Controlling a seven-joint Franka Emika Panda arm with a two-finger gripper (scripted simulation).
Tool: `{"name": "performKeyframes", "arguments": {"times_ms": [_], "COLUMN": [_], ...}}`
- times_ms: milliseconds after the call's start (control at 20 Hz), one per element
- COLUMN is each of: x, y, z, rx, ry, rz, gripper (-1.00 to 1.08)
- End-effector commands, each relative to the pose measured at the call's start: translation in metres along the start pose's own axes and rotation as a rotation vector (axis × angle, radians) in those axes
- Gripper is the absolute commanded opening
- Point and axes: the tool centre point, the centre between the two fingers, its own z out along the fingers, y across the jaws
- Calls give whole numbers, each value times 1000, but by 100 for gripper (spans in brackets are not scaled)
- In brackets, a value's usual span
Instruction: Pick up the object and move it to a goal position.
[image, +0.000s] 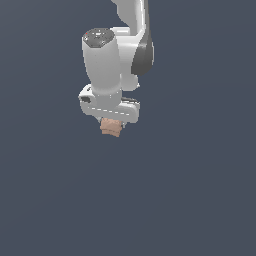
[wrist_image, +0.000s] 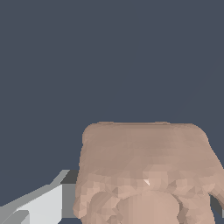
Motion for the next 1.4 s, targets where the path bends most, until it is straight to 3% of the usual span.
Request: {"name": "performKeyframes", "arguments": {"times_ms": [0, 750, 1350], "x": [-9, -50, -61], "y": [20, 133, 172], "z": [-24, -156, -202], "rx": [1, 0, -2], "ry": [0, 0, 1], "rz": [0, 1, 0], "gripper": [-100, -100, -100]}}
